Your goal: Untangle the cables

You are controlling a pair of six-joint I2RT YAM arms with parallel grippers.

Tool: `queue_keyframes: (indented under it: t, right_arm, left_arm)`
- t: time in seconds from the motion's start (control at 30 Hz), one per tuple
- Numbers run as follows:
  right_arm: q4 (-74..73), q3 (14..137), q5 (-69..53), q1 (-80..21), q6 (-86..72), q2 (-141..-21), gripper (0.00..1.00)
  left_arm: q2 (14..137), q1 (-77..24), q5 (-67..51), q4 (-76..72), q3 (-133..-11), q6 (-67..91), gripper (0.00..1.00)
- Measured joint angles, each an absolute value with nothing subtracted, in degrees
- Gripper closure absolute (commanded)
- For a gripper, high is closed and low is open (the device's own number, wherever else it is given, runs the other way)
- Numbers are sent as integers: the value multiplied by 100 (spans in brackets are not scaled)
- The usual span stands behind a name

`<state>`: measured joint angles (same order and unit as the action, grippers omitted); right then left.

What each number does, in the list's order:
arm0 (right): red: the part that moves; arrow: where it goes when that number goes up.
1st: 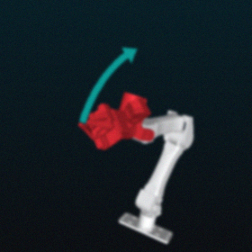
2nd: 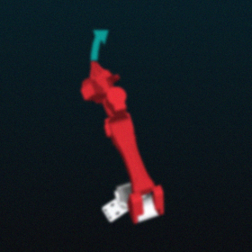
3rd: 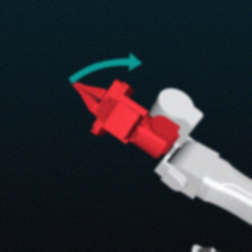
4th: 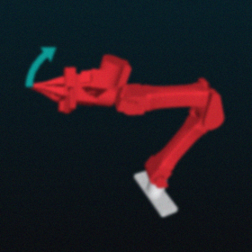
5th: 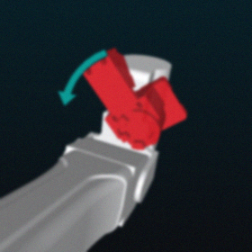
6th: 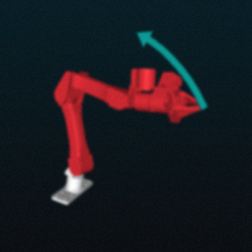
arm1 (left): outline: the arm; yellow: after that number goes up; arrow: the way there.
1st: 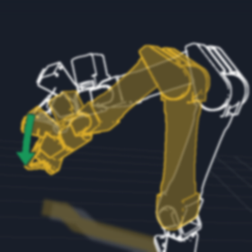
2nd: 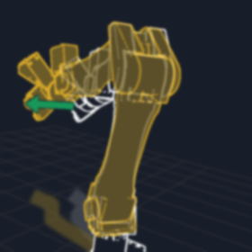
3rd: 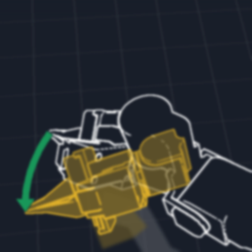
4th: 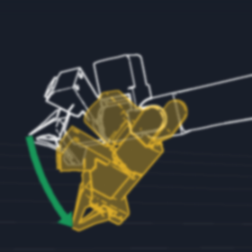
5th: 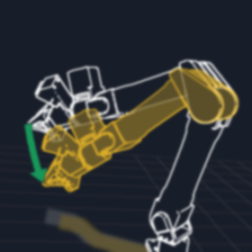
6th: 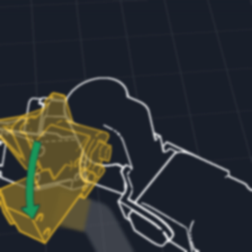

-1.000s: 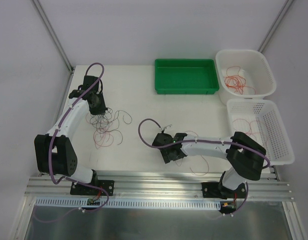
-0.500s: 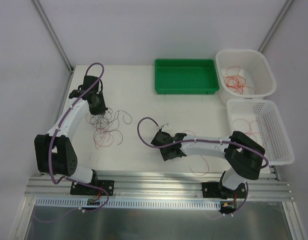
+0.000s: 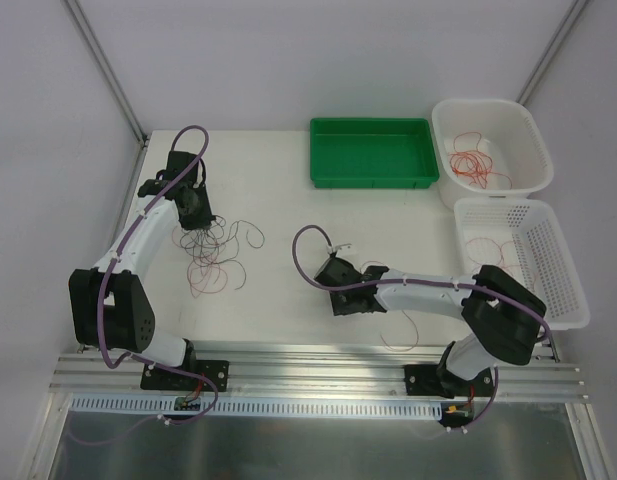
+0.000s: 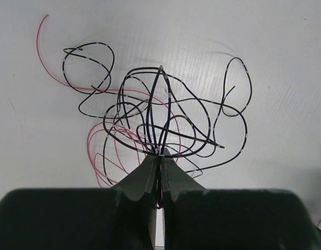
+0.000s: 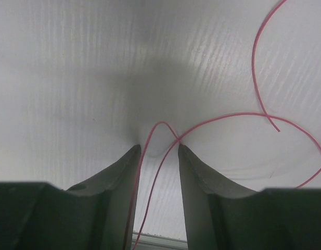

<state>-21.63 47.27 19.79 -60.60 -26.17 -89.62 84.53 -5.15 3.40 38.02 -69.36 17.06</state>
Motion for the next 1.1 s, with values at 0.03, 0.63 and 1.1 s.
queue_keyframes:
  t: [0.03,0.63,1.1]
  right_arm:
    - [-2141,4689,1968,-6029,-2635,-8930,63]
    - [-2198,4403,1975,-5660,-2655,-8549,99]
    - [-5061,6606,3651,-4445,-1350,-6309,99]
  left_arm:
    - [8453,-515,340,3802,-6936,1706,100]
    - [8453,-515,340,3802,-6936,1706,100]
    - [8453,-515,294,3802,-6936,1706,100]
